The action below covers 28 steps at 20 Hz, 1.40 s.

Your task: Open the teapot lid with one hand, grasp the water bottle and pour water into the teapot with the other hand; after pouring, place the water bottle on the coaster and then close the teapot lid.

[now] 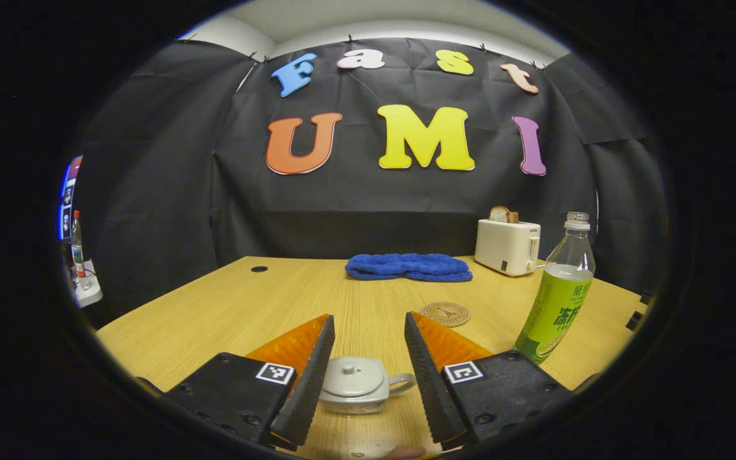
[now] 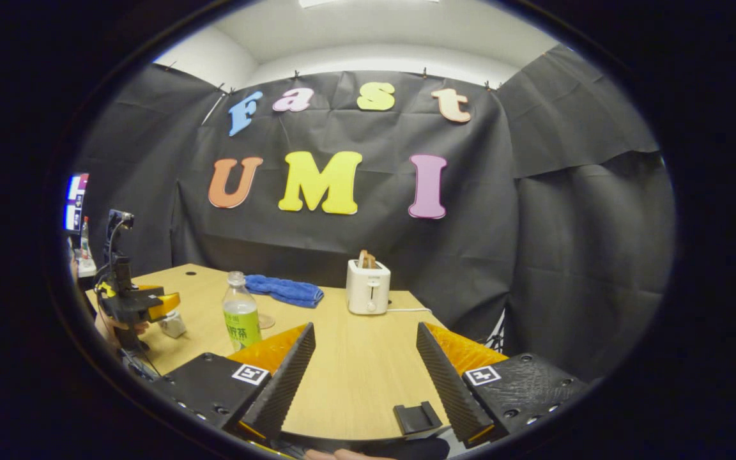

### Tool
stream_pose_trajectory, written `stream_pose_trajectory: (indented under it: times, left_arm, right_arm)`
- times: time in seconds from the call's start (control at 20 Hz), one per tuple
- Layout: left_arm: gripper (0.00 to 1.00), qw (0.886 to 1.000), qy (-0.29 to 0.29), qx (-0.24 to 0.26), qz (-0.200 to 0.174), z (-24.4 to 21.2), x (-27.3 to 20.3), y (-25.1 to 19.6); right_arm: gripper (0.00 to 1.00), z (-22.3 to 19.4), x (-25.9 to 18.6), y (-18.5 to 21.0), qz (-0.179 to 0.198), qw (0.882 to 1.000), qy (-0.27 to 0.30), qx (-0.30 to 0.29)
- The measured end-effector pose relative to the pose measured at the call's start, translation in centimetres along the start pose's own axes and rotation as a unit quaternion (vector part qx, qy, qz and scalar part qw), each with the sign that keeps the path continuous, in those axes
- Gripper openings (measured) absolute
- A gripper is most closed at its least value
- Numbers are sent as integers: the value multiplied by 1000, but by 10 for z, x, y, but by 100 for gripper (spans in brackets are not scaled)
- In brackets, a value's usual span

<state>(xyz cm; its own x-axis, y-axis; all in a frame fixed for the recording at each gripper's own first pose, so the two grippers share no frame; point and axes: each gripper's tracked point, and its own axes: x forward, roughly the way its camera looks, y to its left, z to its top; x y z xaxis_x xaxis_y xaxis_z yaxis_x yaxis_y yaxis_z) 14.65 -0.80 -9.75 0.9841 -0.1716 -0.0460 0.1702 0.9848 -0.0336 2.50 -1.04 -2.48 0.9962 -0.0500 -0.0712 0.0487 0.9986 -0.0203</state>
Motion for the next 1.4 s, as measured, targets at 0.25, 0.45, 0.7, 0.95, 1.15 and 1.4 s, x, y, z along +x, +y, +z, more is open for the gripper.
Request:
stream_pose_trajectory:
  times: [0.25,0.45,0.7,0.95,1.15,1.4]
  left_arm:
    - [36,1000,20,6,9,-12,7,7]
    - [29,1000,18,9,13,-13,9,9]
    - [11,1000,12,-5,28,-11,12,18]
    - [3,999,12,-24,18,-3,11,16]
    - [3,1000,-14,-18,12,31,4,12]
    - [2,999,-30,-26,17,53,-4,20]
  right_arm:
    - [97,-5,2,2,0,1000,8,-2]
    - [95,-8,3,8,5,1000,11,-7]
    - [93,-13,5,11,7,1000,19,-10]
    - [95,-17,8,13,8,1000,25,-13]
    - [95,-21,11,14,7,999,29,-16]
    - [95,-26,12,18,16,999,36,-15]
